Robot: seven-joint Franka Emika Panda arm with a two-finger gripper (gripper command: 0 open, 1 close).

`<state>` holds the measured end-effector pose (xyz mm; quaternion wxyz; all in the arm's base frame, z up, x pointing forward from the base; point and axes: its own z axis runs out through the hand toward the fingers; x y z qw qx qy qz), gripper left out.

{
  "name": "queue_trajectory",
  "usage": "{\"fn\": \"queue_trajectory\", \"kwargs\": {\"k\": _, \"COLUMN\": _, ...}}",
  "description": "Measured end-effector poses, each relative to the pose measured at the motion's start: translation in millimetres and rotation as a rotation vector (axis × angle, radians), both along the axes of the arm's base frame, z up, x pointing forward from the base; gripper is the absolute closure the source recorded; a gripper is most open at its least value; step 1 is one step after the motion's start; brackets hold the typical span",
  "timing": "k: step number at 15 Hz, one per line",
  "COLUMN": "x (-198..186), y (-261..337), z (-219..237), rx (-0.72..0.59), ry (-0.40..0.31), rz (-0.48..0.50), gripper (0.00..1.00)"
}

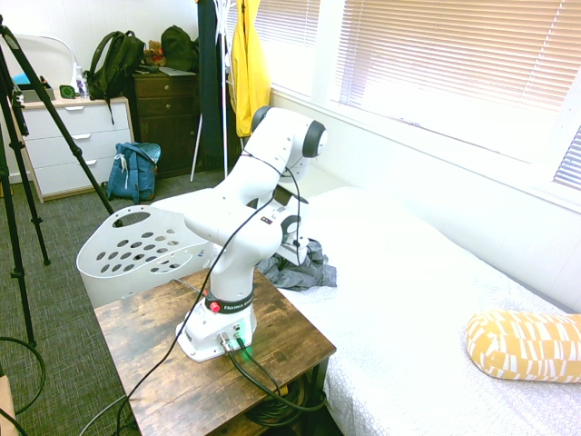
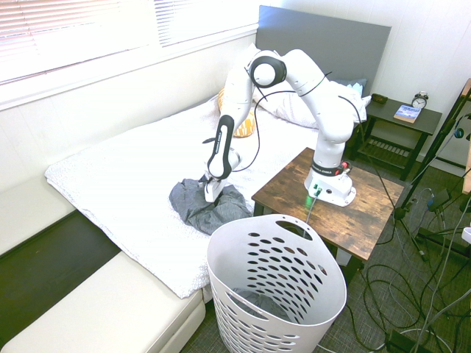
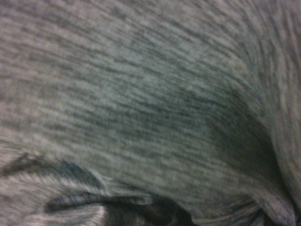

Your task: Put my clothes in the laundry bag

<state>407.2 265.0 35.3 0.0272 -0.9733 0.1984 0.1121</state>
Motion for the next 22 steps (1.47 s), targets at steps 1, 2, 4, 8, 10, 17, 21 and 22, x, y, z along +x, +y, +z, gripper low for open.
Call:
{"fn": "queue_trajectory", "kwargs": {"k": 1, "x": 6.0, "y": 1.7, "z": 22.6, "rx": -0.003, "ry": -0.013, "rz": 0.005, "gripper": 1.00}}
{"fn": "queue_trajectory", "kwargs": {"k": 2, "x": 13.1, "y": 5.6, "z": 49.2, "rx": -0.005, "ry": -0.035, "rz": 0.012, "gripper": 1.00}}
{"fn": "queue_trajectory", "kwargs": {"k": 4, "x": 23.8, "y": 21.1, "z": 108.3, "rx": 0.005, "ry": -0.079, "rz": 0.025, "gripper": 1.00}}
{"fn": "queue_trajectory", "kwargs": {"k": 8, "x": 4.7, "y": 73.5, "z": 238.4, "rx": 0.077, "ry": -0.137, "rz": 0.068, "gripper": 1.00}}
{"fn": "queue_trajectory", "kwargs": {"k": 10, "x": -30.2, "y": 109.5, "z": 309.3, "rx": 0.116, "ry": -0.172, "rz": 0.118, "gripper": 1.00}}
{"fn": "queue_trajectory", "kwargs": {"k": 17, "x": -327.0, "y": 194.4, "z": 551.5, "rx": 0.221, "ry": -0.221, "rz": 0.379, "gripper": 1.00}}
{"fn": "queue_trajectory", "kwargs": {"k": 21, "x": -500.0, "y": 206.9, "z": 533.1, "rx": 0.184, "ry": -0.246, "rz": 0.509, "gripper": 1.00}}
{"fn": "queue_trajectory", "kwargs": {"k": 22, "x": -524.6, "y": 212.8, "z": 499.8, "rx": 0.159, "ry": -0.242, "rz": 0.527, "gripper": 1.00}}
